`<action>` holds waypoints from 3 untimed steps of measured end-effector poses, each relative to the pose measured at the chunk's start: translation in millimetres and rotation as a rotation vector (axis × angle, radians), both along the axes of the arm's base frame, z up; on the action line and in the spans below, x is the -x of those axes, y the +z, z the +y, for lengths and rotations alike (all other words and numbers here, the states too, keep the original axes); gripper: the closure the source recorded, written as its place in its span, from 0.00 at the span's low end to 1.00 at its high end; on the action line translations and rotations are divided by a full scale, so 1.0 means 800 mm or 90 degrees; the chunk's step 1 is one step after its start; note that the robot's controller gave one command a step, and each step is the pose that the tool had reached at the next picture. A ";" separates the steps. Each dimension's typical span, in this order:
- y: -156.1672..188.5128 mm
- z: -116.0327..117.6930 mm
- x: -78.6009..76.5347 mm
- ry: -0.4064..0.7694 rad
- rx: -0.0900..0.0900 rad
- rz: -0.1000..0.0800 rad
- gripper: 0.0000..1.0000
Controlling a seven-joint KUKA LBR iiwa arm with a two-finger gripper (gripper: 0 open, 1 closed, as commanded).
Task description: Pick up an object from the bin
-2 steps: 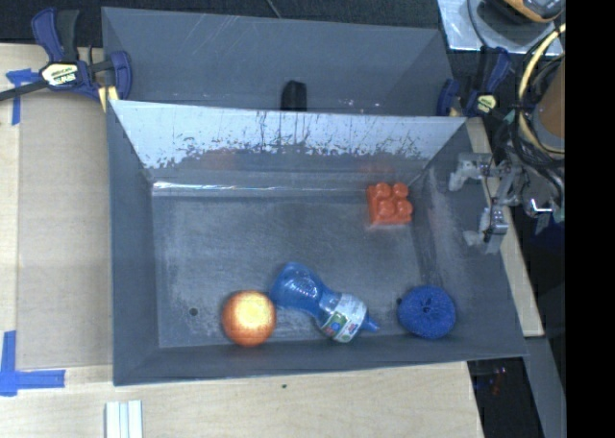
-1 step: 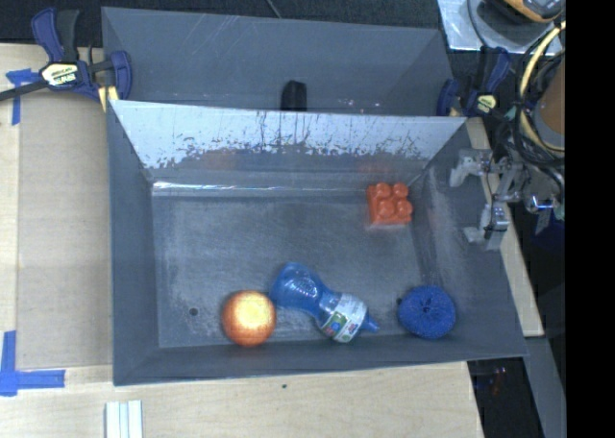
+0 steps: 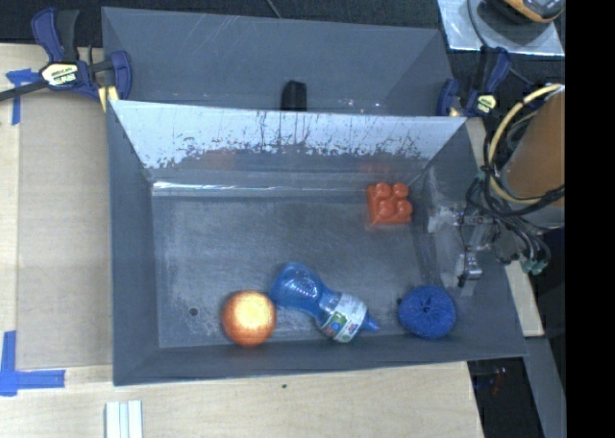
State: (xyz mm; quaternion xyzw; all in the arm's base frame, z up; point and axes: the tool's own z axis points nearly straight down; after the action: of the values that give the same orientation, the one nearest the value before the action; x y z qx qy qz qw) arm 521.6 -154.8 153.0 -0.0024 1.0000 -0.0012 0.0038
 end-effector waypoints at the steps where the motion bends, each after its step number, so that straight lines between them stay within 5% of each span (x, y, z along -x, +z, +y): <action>1: -0.054 0.000 0.011 -0.002 0.000 0.001 0.00; 2: -0.040 -0.004 0.045 0.207 0.001 0.003 0.00; 3: -0.105 -0.001 0.031 0.276 -0.001 0.000 0.00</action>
Offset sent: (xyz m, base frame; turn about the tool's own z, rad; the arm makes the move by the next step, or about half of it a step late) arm -0.0359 -0.0026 -0.0325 -0.3260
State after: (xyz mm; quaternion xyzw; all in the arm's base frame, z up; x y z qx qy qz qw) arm 497.2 -155.4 69.1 -0.2176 0.9760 0.0001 0.0037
